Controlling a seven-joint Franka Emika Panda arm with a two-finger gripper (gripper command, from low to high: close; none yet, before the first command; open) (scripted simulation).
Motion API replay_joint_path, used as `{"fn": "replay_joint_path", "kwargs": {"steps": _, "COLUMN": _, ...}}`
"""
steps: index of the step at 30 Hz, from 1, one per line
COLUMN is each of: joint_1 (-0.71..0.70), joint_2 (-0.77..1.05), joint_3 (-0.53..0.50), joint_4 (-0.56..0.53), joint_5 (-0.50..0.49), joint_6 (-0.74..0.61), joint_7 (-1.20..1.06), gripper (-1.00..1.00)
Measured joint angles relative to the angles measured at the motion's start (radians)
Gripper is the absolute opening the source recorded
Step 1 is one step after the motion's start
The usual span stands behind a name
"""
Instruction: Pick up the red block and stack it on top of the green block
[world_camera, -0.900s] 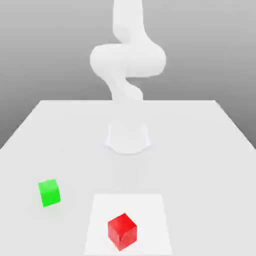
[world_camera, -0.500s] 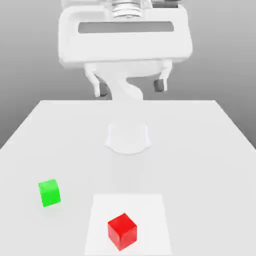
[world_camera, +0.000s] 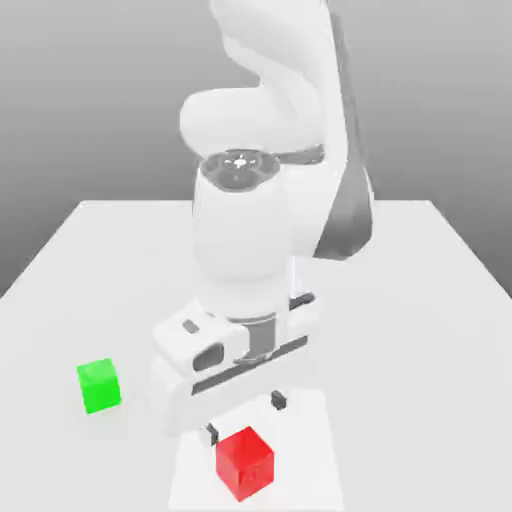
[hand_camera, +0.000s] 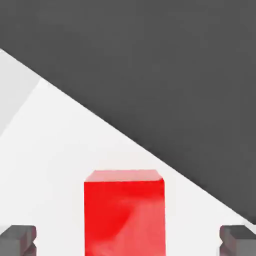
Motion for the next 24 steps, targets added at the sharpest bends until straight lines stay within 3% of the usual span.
{"fn": "replay_joint_path", "kwargs": {"steps": 2, "joint_1": -0.025, "joint_2": 0.073, "joint_3": 0.032, "joint_4": 0.011, "joint_5": 0.03, "joint_6": 0.06, "joint_7": -0.024, "gripper": 0.0}}
{"fn": "replay_joint_path", "kwargs": {"steps": 3, "joint_1": -0.035, "joint_2": 0.092, "joint_3": 0.042, "joint_4": 0.014, "joint_5": 0.034, "joint_6": 0.075, "joint_7": -0.027, "gripper": -1.0}}
{"fn": "replay_joint_path", "kwargs": {"steps": 10, "joint_1": -0.035, "joint_2": 0.088, "joint_3": 0.041, "joint_4": 0.013, "joint_5": 0.03, "joint_6": 0.071, "joint_7": -0.024, "gripper": -1.0}}
{"fn": "replay_joint_path", "kwargs": {"steps": 15, "joint_1": -0.02, "joint_2": -0.072, "joint_3": 0.003, "joint_4": -0.015, "joint_5": -0.049, "joint_6": -0.058, "joint_7": 0.033, "gripper": -1.0}}
{"fn": "replay_joint_path", "kwargs": {"steps": 18, "joint_1": -0.092, "joint_2": -0.173, "joint_3": -0.091, "joint_4": -0.075, "joint_5": -0.109, "joint_6": -0.095, "joint_7": 0.051, "gripper": -1.0}}
{"fn": "replay_joint_path", "kwargs": {"steps": 24, "joint_1": -0.369, "joint_2": -0.359, "joint_3": -0.229, "joint_4": -0.223, "joint_5": -0.225, "joint_6": -0.126, "joint_7": 0.068, "gripper": -1.0}}
